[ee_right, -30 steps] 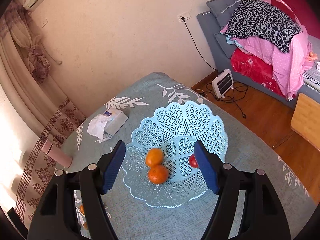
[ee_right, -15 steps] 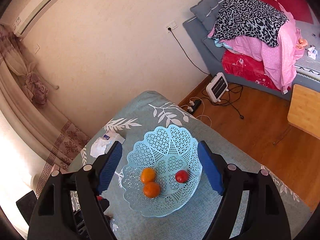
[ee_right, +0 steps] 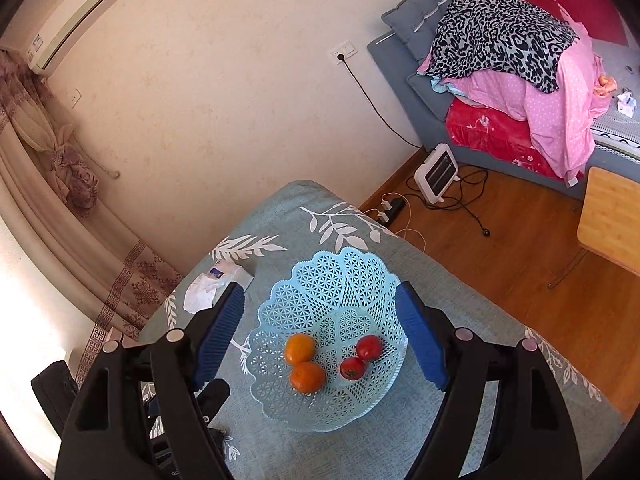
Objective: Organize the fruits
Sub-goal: 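Carry the red tomato to the blue basket and open the left tool, then grasp the large orange with the left tool while the right tool moves toward the dark fruits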
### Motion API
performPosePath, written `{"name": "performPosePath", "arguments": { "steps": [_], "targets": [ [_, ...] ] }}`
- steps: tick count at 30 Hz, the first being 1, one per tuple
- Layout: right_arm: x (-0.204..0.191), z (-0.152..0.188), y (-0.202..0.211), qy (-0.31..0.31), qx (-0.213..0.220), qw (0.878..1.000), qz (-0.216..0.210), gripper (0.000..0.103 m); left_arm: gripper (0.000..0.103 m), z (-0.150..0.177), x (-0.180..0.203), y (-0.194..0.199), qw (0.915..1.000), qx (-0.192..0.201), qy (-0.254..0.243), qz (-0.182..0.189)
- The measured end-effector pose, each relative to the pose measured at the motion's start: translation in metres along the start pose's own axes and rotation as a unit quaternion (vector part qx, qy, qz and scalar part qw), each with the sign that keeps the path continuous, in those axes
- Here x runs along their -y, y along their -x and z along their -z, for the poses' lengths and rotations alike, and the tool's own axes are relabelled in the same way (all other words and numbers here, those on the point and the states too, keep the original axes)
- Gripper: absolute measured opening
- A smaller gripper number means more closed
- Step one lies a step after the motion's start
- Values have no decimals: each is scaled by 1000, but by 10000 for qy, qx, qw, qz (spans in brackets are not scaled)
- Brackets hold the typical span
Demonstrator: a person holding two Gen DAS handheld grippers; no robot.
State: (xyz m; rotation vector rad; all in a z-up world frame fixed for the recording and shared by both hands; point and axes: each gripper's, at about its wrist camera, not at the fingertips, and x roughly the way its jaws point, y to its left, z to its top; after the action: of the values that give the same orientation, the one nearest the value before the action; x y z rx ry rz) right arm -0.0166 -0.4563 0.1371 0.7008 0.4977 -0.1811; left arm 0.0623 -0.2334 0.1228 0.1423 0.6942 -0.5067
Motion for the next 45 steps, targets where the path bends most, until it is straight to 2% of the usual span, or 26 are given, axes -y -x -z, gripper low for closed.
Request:
{"name": "performPosePath", "arguments": {
  "steps": [3, 5, 7, 10, 12, 18, 25, 31, 37, 41, 45],
  "targets": [
    [-3, 1, 1, 45, 7, 10000, -28, 79, 83, 4, -8, 5, 9988, 153, -103, -448],
    [-4, 1, 3, 65, 33, 9999, -68, 80, 83, 7, -16, 11, 9983, 303, -56, -503],
    [-6, 2, 4, 93, 70, 9999, -120, 86, 83, 10, -24, 17, 9987, 324, -15, -392],
    [-11, 5, 5, 192, 95, 9996, -199, 86, 90, 12, -39, 24, 9995, 151, 216, 179],
    [-16, 7, 4, 280, 60, 9993, -253, 86, 91, 13, -51, 30, 9984, 113, 474, 296],
    [-34, 19, 0, 599, -85, 9974, -394, 86, 91, 21, -79, 57, 9976, 323, 424, -432],
    [-61, 42, -14, 1056, -419, 9920, -548, 86, 91, 42, -121, 84, 9934, 329, 520, -967],
    [-83, 66, -25, 1495, -713, 9840, -665, 86, 91, 66, -160, 102, 9882, 180, 692, -1353],
    [-96, 82, -32, 1806, -897, 9768, -721, 86, 91, 92, -203, 110, 9792, -48, 1031, -1748],
    [-101, 90, -37, 1908, -1021, 9737, -713, 86, 91, 105, -228, 110, 9728, -222, 1329, -1886],
    [-102, 95, -41, 1969, -1100, 9717, -704, 86, 88, 120, -253, 102, 9634, -453, 1658, -2059]
  ]
}}
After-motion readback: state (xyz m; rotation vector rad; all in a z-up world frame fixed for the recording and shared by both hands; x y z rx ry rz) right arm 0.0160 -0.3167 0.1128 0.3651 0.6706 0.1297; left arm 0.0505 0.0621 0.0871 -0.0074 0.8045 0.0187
